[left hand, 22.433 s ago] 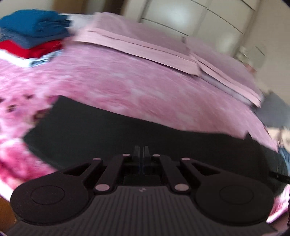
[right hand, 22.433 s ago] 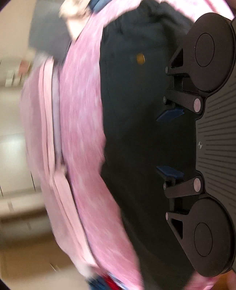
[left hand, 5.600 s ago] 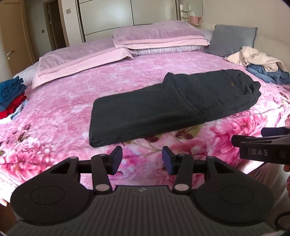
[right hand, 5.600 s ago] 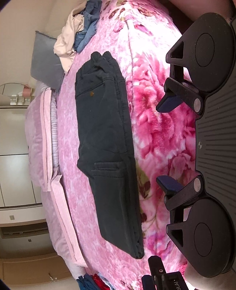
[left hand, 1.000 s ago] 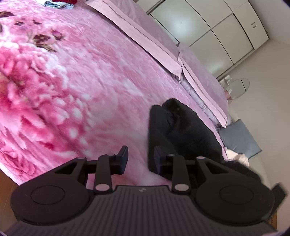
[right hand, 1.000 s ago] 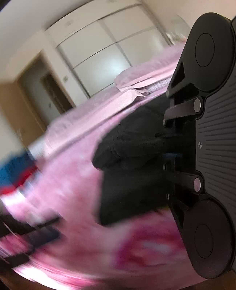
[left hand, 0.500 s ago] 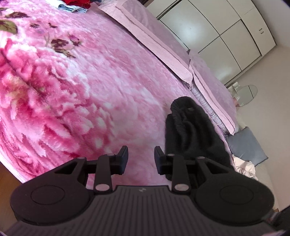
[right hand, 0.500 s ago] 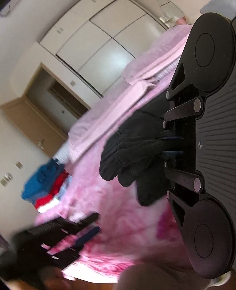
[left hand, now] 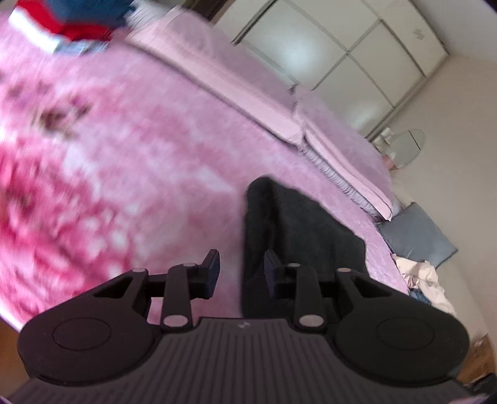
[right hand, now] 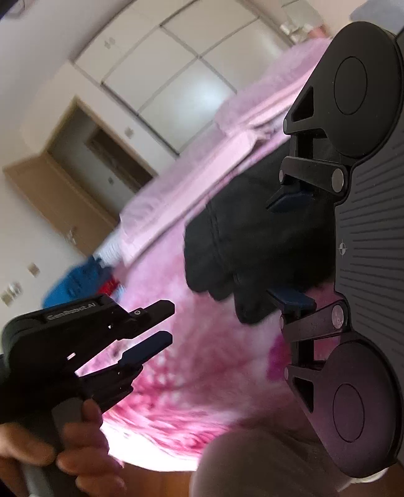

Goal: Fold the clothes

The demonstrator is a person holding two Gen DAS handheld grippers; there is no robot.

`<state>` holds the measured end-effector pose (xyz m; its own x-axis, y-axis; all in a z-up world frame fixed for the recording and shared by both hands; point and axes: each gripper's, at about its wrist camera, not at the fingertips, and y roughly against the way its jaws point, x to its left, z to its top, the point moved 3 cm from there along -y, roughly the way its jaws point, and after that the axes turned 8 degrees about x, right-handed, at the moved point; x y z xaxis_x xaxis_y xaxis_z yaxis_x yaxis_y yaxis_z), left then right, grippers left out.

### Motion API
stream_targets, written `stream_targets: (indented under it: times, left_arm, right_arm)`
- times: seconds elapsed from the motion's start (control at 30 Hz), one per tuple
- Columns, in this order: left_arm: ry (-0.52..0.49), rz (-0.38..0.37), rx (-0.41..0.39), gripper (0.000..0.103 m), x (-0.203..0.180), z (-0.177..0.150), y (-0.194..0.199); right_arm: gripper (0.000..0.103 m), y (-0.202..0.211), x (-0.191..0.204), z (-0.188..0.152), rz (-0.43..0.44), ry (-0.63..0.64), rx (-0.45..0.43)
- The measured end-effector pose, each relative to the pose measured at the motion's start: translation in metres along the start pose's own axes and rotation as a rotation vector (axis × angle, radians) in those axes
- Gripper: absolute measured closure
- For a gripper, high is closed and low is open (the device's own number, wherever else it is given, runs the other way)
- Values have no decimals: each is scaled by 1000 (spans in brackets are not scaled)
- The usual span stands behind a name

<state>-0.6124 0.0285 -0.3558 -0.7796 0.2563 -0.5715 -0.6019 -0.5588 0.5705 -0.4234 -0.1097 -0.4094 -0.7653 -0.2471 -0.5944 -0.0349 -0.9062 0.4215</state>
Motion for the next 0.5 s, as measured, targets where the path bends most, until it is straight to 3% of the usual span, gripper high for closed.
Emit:
stream_targets:
  times: [0.13, 0.27, 0.37, 0.4, 0.5]
  left_arm:
    - [-167, -6, -18, 79, -39, 8, -3]
    - [-388, 69, 9, 79, -77, -1, -25]
    - [-544, 241, 64, 79, -83, -18, -58]
    - [-562, 255, 63, 79, -80, -22, -67]
    - [-514, 242, 38, 78, -66, -23, -75]
  right_arm:
    - [51, 24, -53, -17, -60, -350, 32]
    - [51, 25, -106, -48, -73, -707, 122]
    - [51, 11, -114, -69, -68, -763, 178]
    - [51, -2, -110, -77, -37, -755, 221]
    - [51, -15, -97, -79, -55, -667, 195]
